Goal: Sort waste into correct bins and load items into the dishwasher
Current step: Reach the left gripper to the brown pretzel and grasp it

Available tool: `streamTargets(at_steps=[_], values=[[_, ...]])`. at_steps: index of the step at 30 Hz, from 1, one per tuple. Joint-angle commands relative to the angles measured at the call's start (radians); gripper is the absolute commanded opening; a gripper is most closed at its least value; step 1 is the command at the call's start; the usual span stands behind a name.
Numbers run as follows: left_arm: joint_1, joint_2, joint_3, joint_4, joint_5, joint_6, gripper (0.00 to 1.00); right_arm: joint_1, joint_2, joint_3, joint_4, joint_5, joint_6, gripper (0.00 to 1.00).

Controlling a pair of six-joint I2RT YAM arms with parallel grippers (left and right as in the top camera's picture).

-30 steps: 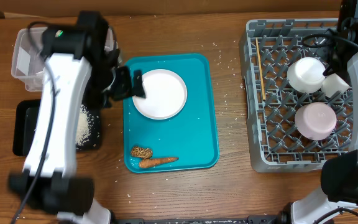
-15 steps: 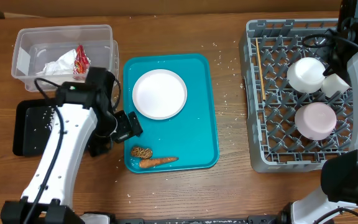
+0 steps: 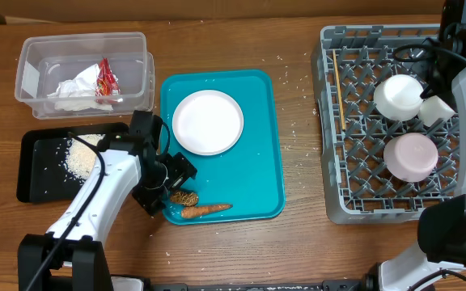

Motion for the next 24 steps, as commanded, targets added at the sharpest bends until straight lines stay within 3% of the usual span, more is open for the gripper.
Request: streamTargets(at_steps=[1, 8, 14, 24], values=[[-0.021, 0.002, -0.043, 0.054, -0.045, -0.150, 0.95, -0.002, -0.018, 0.007, 0.005, 0.007, 0.004, 1.00], [-0.109, 0.002, -0.058, 0.080, -0.071, -0.303, 0.95, -0.002, -0.018, 0.007, 0.005, 0.007, 0.004, 1.00], [-0.177, 0.002, -0.062, 0.104, -0.185, -0.428, 0.92, -0.002, -0.018, 0.007, 0.005, 0.007, 0.004, 1.00], [-0.177, 0.070, -0.063, 0.113, -0.214, -0.459, 0.92, -0.002, -0.018, 0.007, 0.005, 0.007, 0.004, 1.00]])
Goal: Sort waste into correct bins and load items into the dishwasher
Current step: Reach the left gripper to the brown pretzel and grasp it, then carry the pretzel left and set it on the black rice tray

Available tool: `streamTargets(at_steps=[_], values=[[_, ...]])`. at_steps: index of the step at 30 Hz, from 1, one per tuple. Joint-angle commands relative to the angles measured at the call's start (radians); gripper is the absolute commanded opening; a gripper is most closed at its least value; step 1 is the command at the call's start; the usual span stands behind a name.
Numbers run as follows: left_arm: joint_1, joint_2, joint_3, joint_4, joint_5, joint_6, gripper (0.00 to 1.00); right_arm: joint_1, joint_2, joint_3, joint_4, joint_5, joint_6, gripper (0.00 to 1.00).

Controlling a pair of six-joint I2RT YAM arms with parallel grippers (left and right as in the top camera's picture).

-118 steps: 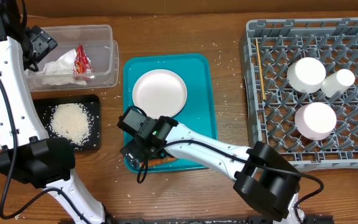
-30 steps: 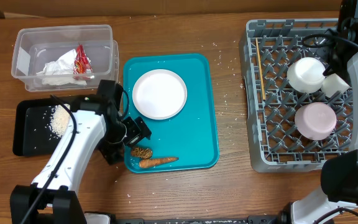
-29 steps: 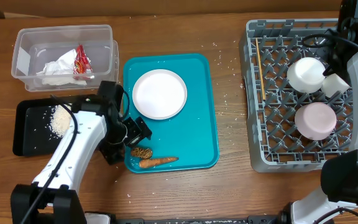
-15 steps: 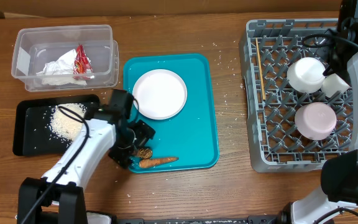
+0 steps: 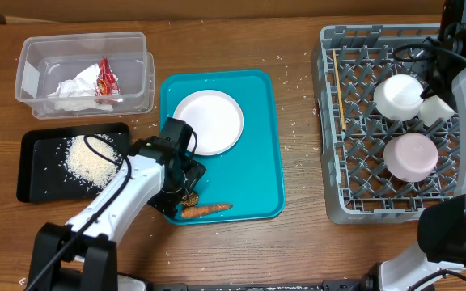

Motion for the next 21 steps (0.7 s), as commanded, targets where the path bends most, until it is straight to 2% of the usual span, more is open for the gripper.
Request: streamTargets(at_steps=[1, 10, 14, 18, 21], values=[[-0.002, 0.064, -0.016, 0.007, -0.023, -0.038, 0.92, -0.002, -0.018, 0.007, 0.005, 0.007, 0.005, 1.00], [-0.001, 0.182, -0.016, 0.061, 0.049, -0.028, 0.89, -0.002, -0.018, 0.007, 0.005, 0.007, 0.005, 1.00], [-0.001, 0.181, -0.016, 0.078, 0.048, -0.008, 0.84, -0.002, -0.018, 0.007, 0.005, 0.007, 0.005, 1.00], [-0.001, 0.181, -0.015, 0.073, 0.048, -0.003, 0.70, -0.002, -0.018, 0.007, 0.005, 0.007, 0.005, 1.00], [0.001, 0.181, -0.015, 0.071, 0.041, -0.003, 0.68, -0.002, -0.018, 0.007, 0.005, 0.007, 0.005, 1.00]])
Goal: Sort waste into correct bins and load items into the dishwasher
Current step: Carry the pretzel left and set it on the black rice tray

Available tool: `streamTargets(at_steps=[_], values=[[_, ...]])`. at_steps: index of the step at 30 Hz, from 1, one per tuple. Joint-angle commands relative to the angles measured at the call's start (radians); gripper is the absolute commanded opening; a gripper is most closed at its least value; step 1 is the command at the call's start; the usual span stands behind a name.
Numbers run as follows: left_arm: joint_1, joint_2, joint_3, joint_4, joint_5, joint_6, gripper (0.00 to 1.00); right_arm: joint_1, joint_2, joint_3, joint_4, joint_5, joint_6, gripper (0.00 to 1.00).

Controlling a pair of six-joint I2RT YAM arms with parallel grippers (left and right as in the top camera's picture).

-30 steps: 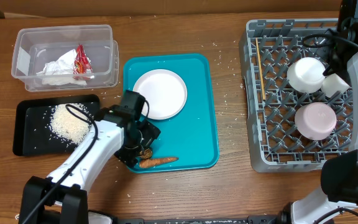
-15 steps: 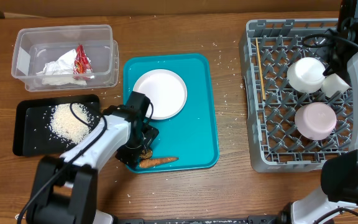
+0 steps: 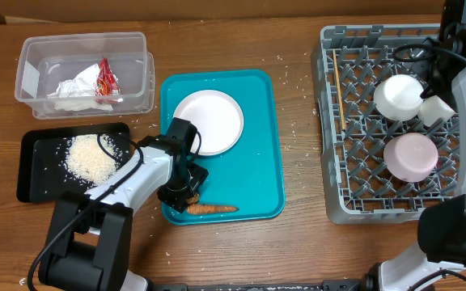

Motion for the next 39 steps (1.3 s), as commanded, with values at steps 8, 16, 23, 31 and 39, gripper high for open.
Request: streamTargets(at_steps=[8, 16, 23, 31, 39], values=[[0.058, 0.036, -0.017, -0.045, -0.074, 0.000, 0.67, -0.002, -0.018, 0.007, 0.006, 0.007, 0.004, 1.00], [0.070, 0.036, -0.017, -0.045, -0.082, 0.002, 0.50, -0.002, -0.018, 0.007, 0.006, 0.007, 0.004, 1.00], [0.072, 0.034, -0.014, -0.045, -0.038, 0.040, 0.46, -0.002, -0.018, 0.007, 0.006, 0.007, 0.004, 1.00], [0.072, 0.034, 0.045, -0.104, -0.011, 0.091, 0.42, -0.002, -0.018, 0.007, 0.006, 0.007, 0.004, 1.00], [0.072, 0.029, 0.116, -0.146, -0.015, 0.129, 0.37, -0.002, -0.018, 0.007, 0.006, 0.007, 0.004, 1.00]])
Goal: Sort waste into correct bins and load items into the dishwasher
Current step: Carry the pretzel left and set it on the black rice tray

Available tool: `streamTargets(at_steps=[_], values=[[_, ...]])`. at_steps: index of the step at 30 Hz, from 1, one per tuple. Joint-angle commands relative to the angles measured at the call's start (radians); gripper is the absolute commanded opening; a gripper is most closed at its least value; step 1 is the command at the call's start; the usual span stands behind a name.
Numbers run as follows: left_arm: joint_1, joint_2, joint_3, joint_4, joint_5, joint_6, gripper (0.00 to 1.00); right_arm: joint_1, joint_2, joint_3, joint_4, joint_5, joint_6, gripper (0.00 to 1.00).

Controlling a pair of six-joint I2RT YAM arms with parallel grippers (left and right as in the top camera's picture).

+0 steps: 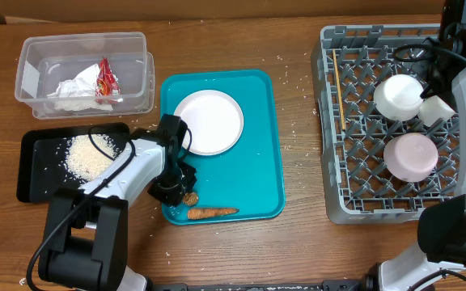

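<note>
My left gripper [178,191] hangs low over the near left corner of the teal tray [257,162]. A small brown lump [191,196] lies right at its tip; whether the fingers grip it is hidden by the wrist. An orange carrot [211,212] lies along the tray's front edge. A white plate [207,121] sits at the tray's far end. My right gripper [434,77] hovers above the grey dish rack [338,162], next to a white cup [398,97]; its fingers cannot be made out.
A black tray [35,182] holding a heap of rice lies left of the teal tray. Behind it stands a clear bin [31,77] with crumpled wrappers. The rack also holds a pink bowl [411,156] and a chopstick [337,93]. Rice grains are scattered on the table.
My left gripper has shifted slightly left and back, and the brown lump now shows beside its tip. The carrot lies a touch nearer the tray's front edge. The right arm is unchanged.
My left gripper was first at the tray's left rim, just short of the brown lump. Then it stood over the lump, then lower on it, with the carrot nudged slightly. Now it sits a bit left of the lump. The right arm stayed still over the rack.
</note>
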Motion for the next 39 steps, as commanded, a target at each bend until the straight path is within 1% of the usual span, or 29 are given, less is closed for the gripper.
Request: streamTargets(at_steps=[1, 3, 6, 11, 14, 17, 20, 27, 30, 37, 39], values=[[0.006, 0.006, 0.062, -0.018, -0.005, 0.040, 0.38, -0.002, -0.018, 0.007, 0.005, 0.007, 0.004, 1.00], [0.006, 0.004, 0.089, -0.021, -0.004, 0.063, 0.36, -0.002, -0.018, 0.007, 0.005, 0.007, 0.004, 1.00], [0.011, 0.004, 0.132, -0.049, -0.022, 0.066, 0.36, -0.002, -0.018, 0.007, 0.005, 0.007, 0.004, 1.00], [0.087, 0.001, 0.249, -0.116, -0.113, 0.081, 0.38, -0.002, -0.018, 0.007, 0.005, 0.007, 0.004, 1.00], [0.159, 0.000, 0.308, -0.122, -0.147, 0.126, 0.36, -0.002, -0.018, 0.006, 0.005, 0.007, 0.004, 1.00], [0.251, 0.000, 0.341, -0.119, -0.159, 0.128, 0.36, -0.002, -0.018, 0.007, 0.005, 0.007, 0.004, 1.00], [0.353, 0.000, 0.343, -0.092, -0.158, 0.129, 0.36, -0.002, -0.018, 0.006, 0.005, 0.007, 0.004, 1.00], [0.549, 0.001, 0.339, -0.061, -0.213, 0.124, 0.37, -0.002, -0.018, 0.007, 0.005, 0.007, 0.004, 1.00], [0.575, 0.005, 0.325, -0.027, -0.216, 0.124, 0.38, -0.002, -0.018, 0.007, 0.005, 0.007, 0.004, 1.00], [0.572, 0.043, 0.307, 0.040, -0.247, 0.117, 0.38, -0.002, -0.018, 0.007, 0.005, 0.007, 0.004, 1.00], [0.572, 0.064, 0.307, 0.055, -0.281, 0.111, 0.38, -0.002, -0.018, 0.007, 0.005, 0.007, 0.004, 1.00]])
